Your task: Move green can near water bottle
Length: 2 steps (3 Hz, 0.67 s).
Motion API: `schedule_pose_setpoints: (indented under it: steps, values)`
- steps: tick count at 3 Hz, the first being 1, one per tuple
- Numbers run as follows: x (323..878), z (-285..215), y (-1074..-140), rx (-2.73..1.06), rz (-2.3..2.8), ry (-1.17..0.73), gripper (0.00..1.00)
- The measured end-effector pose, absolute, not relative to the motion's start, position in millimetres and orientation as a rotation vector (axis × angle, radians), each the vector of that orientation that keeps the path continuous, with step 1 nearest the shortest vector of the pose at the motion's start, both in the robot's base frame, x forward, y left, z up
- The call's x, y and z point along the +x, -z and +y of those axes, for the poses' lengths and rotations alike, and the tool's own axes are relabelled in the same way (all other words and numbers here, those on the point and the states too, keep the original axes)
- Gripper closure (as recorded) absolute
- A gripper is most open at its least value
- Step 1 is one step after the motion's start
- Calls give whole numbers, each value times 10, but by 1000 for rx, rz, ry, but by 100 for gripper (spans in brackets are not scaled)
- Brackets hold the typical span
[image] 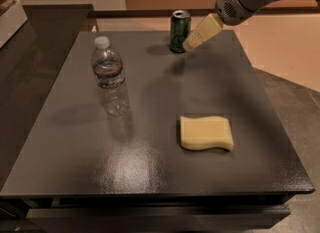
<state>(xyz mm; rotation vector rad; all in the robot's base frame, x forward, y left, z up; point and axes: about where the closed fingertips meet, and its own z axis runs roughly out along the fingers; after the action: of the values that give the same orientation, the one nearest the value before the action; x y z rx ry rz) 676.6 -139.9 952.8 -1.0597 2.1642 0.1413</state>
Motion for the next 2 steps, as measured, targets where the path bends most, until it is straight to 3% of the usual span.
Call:
schedule_pose_setpoints:
  steps: [2]
  values:
    - [7377, -1031, -9291, -982, 2143, -185, 0]
